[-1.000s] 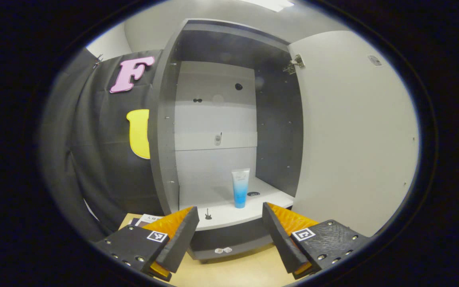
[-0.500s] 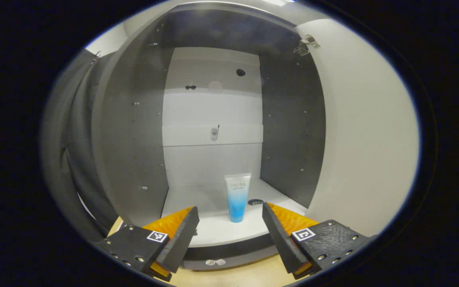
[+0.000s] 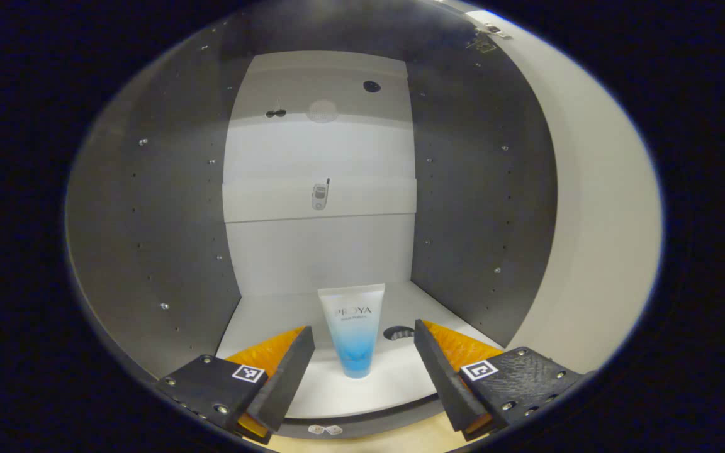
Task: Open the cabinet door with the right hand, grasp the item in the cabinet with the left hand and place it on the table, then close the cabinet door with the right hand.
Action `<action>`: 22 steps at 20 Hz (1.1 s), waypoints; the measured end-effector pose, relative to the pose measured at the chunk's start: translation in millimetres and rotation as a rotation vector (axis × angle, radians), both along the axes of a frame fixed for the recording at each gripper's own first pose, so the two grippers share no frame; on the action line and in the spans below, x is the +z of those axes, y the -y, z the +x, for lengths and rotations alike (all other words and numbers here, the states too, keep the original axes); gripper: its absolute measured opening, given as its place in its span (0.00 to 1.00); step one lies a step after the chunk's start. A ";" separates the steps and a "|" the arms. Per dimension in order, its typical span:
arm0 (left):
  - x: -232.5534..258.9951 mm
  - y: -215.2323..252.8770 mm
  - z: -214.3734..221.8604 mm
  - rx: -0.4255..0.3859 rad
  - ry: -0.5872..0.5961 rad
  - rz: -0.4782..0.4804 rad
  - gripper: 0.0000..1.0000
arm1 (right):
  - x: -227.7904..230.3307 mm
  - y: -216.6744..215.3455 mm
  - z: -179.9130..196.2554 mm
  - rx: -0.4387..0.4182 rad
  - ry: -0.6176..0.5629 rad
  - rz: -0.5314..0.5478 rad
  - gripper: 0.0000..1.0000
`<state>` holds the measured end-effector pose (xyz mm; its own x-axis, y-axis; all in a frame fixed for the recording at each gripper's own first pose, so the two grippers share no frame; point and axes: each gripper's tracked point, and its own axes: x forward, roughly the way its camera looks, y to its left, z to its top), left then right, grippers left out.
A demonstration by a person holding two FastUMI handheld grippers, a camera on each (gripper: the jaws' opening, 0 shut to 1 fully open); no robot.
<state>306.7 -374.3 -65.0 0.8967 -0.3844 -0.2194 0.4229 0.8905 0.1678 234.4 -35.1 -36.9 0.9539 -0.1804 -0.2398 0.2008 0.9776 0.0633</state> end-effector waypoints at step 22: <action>-7.4 0.7 30.1 0.082 -0.011 -0.032 0.51 | -19.2 22.5 48.3 0.028 -0.040 -0.053 0.98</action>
